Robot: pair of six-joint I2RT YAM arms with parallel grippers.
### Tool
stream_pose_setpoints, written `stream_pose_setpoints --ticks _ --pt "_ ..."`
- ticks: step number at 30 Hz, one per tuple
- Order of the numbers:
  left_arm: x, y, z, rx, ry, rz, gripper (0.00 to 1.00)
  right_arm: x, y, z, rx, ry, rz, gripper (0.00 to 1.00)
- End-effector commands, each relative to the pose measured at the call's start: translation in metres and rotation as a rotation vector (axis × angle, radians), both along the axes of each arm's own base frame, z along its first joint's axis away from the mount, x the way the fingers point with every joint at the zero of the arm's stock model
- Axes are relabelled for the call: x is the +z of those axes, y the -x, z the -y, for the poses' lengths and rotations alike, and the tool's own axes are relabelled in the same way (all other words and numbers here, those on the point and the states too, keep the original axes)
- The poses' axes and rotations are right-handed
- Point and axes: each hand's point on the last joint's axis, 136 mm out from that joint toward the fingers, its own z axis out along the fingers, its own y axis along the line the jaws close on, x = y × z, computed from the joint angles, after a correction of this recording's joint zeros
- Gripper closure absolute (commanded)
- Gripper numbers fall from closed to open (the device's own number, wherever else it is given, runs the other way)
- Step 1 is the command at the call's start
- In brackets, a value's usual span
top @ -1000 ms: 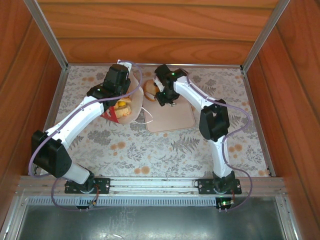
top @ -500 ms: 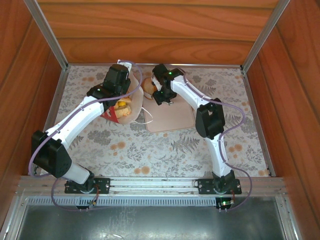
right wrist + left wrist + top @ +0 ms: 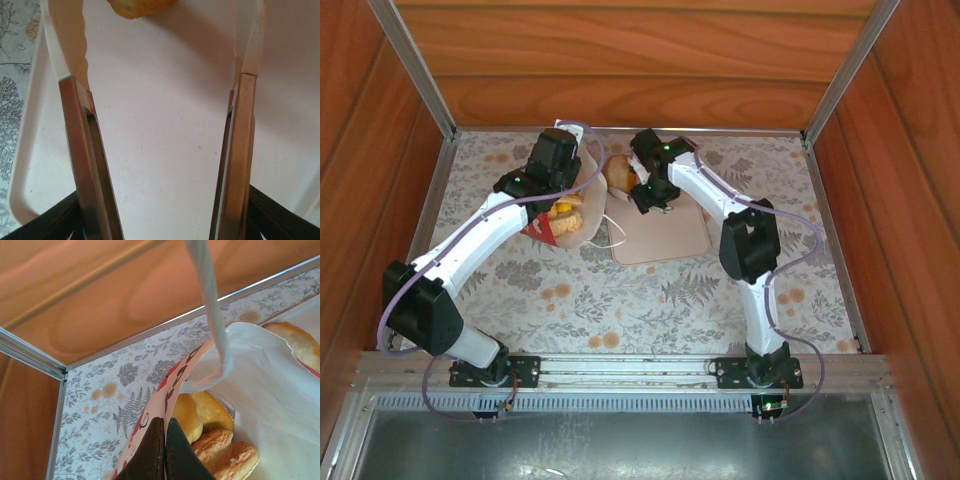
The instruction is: Take the fake bread out of the paper bag
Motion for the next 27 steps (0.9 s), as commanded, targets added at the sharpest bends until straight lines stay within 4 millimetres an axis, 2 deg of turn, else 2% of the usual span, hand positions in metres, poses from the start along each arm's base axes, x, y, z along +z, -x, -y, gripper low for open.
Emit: stream_pose_setpoints --ticks 1,6,10,15,18,19,23,27 --pt "0.033 -0.001 -0.006 0.026 0.042 0.077 1.00 0.032 0.010 0.010 -0.039 -0.028 0.016 0.34" --pt "0.032 0.000 -0.006 0.021 0.042 0.074 1.00 0.060 0.036 0.031 -0.103 0.000 0.000 0.37" --pt "0.031 0.000 -0.006 0.023 0.041 0.072 1.00 0.091 0.062 0.038 -0.122 -0.043 0.012 0.39" --pt "0.031 -0.001 -0.006 0.026 0.041 0.072 1.00 0.131 0.098 0.035 -0.111 -0.165 0.020 0.39" --pt "0.031 -0.001 -0.005 0.025 0.042 0.072 1.00 0.145 0.116 0.030 -0.088 -0.199 0.022 0.39" --pt "0.031 -0.001 -0.006 0.025 0.042 0.071 1.00 0.160 0.126 0.030 -0.075 -0.227 0.046 0.39" --pt "0.031 -0.001 -0.005 0.025 0.041 0.071 1.00 0.180 0.151 0.018 -0.014 -0.260 0.060 0.39" --pt "0.029 -0.001 -0.006 0.027 0.039 0.069 1.00 0.191 0.173 0.006 0.052 -0.268 0.061 0.40"
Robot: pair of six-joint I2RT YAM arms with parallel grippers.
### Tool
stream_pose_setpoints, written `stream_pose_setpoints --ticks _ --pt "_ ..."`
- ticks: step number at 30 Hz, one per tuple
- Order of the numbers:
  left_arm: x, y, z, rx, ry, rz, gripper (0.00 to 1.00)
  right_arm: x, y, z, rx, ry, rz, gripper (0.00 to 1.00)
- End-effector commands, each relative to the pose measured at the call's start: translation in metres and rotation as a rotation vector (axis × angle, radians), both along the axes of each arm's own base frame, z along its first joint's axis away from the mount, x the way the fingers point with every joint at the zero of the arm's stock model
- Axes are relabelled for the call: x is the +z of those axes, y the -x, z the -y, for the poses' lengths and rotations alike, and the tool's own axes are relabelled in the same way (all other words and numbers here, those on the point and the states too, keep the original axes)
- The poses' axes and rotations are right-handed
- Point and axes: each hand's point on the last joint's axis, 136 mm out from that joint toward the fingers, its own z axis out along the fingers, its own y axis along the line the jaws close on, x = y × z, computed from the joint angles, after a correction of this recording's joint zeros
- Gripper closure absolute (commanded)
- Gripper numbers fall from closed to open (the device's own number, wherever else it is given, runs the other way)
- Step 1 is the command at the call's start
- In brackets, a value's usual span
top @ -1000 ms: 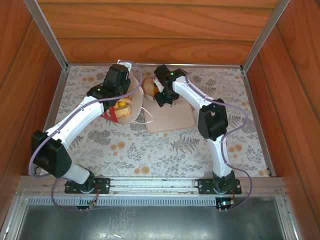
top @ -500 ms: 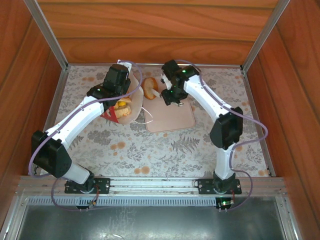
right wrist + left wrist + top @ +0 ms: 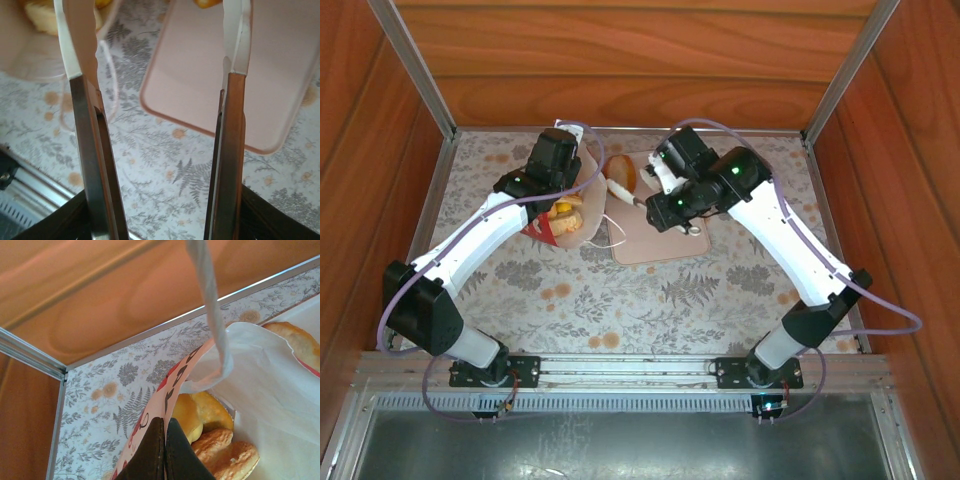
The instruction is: Take the fake bread out of the paper bag
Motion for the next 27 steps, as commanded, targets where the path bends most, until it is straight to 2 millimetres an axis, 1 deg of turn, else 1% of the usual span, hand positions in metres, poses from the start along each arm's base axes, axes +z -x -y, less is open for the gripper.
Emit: stream_pose_setpoints --ticks 1,4,7,8,12,16,27 --pt "0.030 -0.001 -0.006 0.028 0.040 0.071 1.00 0.011 0.022 -0.008 0.042 -0.012 -0.014 0.40" --pt "0.029 -0.001 -0.006 0.030 0.040 0.069 1.00 0.008 0.037 -0.022 0.096 0.014 -0.022 0.40" --pt "0.029 -0.001 -0.005 0.026 0.047 0.069 1.00 0.006 0.047 -0.032 0.132 0.039 -0.027 0.41" --pt "0.029 -0.001 -0.005 0.025 0.047 0.069 1.00 -0.004 0.047 -0.040 0.144 0.064 -0.045 0.42" --pt "0.028 -0.002 -0.004 0.024 0.049 0.067 1.00 -0.015 0.052 -0.060 0.187 0.065 -0.073 0.44" --pt "0.029 -0.001 -0.004 0.020 0.052 0.067 1.00 -0.026 0.048 -0.073 0.200 0.065 -0.092 0.45" --pt "0.030 0.000 -0.003 0.013 0.060 0.068 1.00 -0.049 0.032 -0.094 0.211 0.087 -0.114 0.47"
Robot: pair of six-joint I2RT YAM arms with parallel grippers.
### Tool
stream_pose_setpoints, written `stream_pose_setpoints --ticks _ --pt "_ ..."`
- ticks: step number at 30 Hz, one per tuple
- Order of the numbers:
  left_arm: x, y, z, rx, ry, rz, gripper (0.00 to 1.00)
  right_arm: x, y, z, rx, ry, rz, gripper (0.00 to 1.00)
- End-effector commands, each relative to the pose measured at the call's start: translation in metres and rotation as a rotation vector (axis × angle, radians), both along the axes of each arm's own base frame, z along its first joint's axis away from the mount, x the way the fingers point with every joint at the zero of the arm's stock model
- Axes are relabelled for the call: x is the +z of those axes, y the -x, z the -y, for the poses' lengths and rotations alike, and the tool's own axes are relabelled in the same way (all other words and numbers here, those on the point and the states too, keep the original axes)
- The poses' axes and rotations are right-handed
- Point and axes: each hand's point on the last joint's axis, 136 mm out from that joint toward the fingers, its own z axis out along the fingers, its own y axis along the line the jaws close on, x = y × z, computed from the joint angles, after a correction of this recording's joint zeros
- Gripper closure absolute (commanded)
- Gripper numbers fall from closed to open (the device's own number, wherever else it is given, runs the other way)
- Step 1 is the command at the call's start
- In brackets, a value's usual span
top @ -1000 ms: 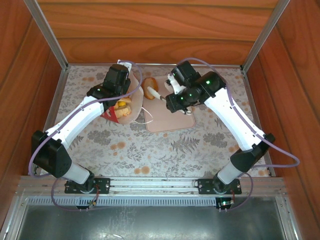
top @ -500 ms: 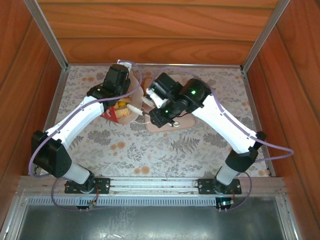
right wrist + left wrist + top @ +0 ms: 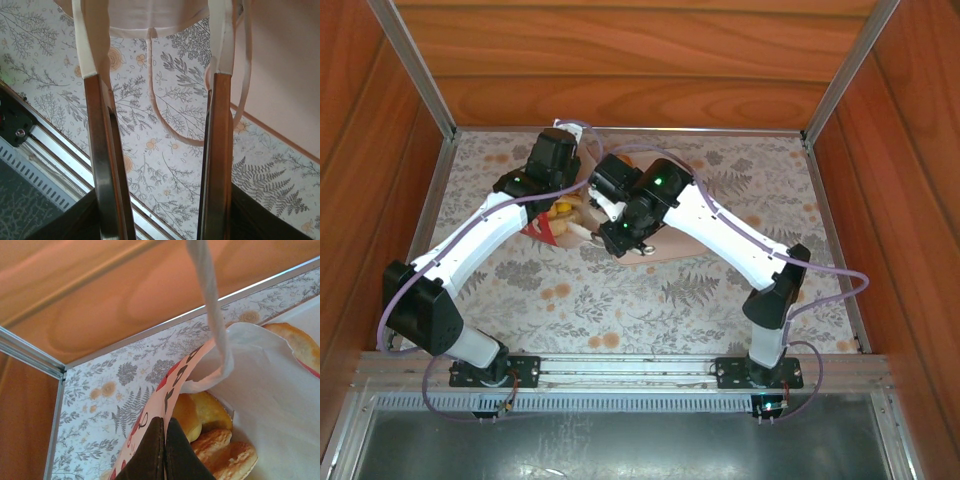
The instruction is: Take the fake bread out of the paper bag
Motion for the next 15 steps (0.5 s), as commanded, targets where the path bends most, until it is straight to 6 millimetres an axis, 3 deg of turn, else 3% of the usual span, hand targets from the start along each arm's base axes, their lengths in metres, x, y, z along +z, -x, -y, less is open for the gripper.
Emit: stream_pose_setpoints --ticks 1,9,15 --pt "0.030 0.000 -0.003 0.010 0.046 0.069 1.00 0.001 -0.007 -0.012 0.012 -0.034 -0.001 0.47" --pt "0.029 0.000 -0.002 0.008 0.046 0.066 1.00 -0.011 -0.020 -0.020 0.014 -0.013 -0.031 0.46" --pt "0.027 -0.001 -0.006 0.019 0.026 0.064 1.00 -0.013 -0.019 -0.016 0.006 -0.008 -0.035 0.47"
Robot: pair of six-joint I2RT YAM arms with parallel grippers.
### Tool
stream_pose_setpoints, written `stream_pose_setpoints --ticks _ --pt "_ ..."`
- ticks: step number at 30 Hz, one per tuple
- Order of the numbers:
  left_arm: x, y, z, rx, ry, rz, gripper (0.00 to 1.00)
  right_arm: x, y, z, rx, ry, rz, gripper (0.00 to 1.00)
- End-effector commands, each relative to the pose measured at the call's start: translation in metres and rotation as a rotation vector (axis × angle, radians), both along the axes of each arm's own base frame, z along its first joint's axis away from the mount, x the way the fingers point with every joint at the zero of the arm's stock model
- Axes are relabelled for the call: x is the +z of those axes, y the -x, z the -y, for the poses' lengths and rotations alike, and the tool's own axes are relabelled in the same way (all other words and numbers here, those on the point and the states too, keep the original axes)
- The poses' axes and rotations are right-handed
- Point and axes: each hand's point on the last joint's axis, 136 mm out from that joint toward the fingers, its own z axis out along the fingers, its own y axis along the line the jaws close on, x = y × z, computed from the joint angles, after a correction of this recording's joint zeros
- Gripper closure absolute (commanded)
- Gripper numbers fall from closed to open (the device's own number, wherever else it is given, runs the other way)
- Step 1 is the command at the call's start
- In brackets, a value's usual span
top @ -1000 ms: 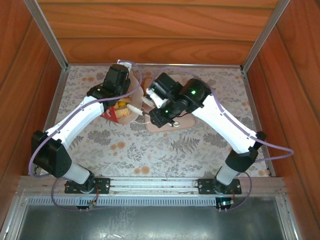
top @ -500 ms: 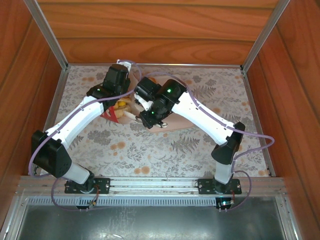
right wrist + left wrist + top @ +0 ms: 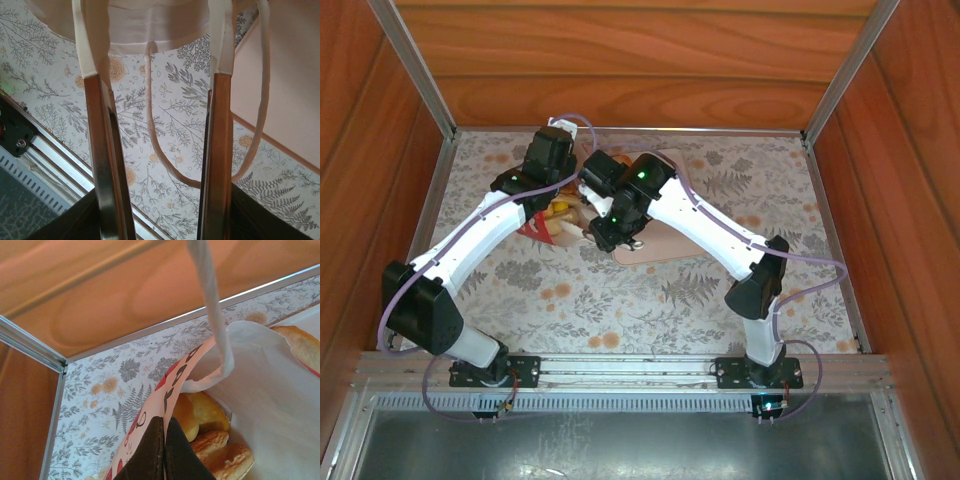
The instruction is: Take the fake bread out of the paper bag
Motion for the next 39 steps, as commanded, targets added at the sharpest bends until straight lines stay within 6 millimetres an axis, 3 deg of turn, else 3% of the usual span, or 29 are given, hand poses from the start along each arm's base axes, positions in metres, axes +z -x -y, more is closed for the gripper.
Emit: stream_pose_setpoints --ticks 1,9,16,39 --pt "0.027 0.001 0.000 0.000 0.014 0.062 1.00 0.003 -0.002 0.002 -0.004 -0.021 0.002 0.47" --pt "0.033 0.002 -0.001 -0.029 0.129 0.058 1.00 -0.005 0.000 0.011 -0.059 -0.058 -0.018 0.47" --pt "0.033 0.009 0.000 -0.050 0.162 0.053 1.00 -0.005 -0.003 0.005 -0.052 -0.082 -0.015 0.47" --pt "0.024 0.017 0.012 -0.121 0.197 0.019 1.00 -0.037 -0.016 -0.007 -0.041 -0.001 -0.058 0.42"
